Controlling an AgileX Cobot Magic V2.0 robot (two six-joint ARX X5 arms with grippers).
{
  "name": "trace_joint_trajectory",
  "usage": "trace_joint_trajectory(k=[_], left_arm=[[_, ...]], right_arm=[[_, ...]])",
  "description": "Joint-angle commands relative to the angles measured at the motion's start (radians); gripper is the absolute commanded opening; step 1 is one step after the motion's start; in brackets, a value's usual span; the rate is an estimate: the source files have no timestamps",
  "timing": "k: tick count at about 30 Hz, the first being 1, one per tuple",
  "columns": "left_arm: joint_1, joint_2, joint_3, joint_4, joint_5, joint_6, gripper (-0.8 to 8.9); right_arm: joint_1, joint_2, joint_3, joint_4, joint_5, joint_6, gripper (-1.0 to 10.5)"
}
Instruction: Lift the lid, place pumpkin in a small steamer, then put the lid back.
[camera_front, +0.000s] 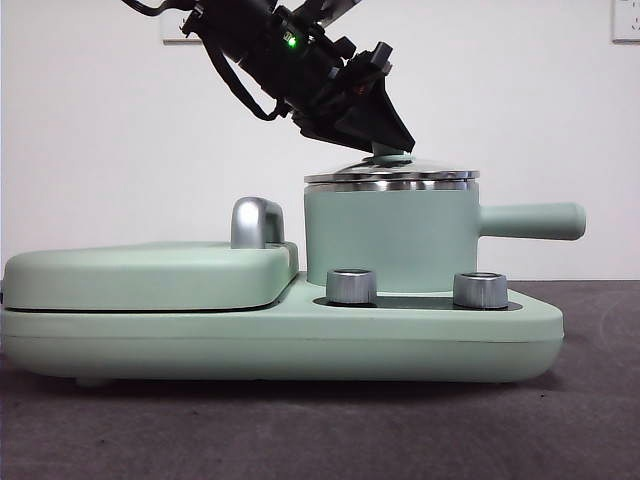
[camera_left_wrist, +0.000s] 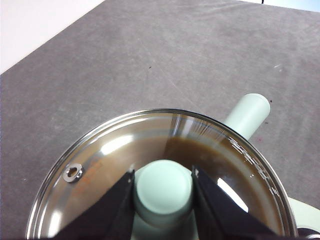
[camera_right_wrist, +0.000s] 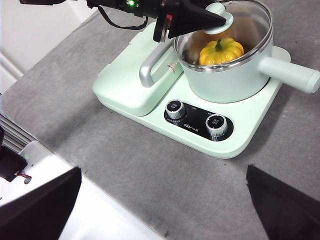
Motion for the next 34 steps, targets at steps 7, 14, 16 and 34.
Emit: trace_joint_trajectory(k=[7, 14, 16, 34], left_arm=[[-0.001, 0.048, 0.017, 0.002, -0.007, 0.027, 0.15], [-0.002, 0.069, 0.017, 0.002, -0.007, 0.026, 2.39], [-0.002, 0.069, 0.017, 0.003, -0.007, 0.023, 3.16], [-0.002, -0.080, 0.116, -0.160, -0.006, -0.162, 4.42]], right_arm=[[0.005, 0.001, 0.008, 0.011, -0.002, 0.011, 5.2], [0.005, 0.001, 0.008, 0.011, -0.002, 0.011, 5.2], [0.005, 0.001, 0.008, 0.011, -0.002, 0.011, 5.2], [0.005, 0.001, 0.008, 0.008, -0.003, 0.011, 5.2]])
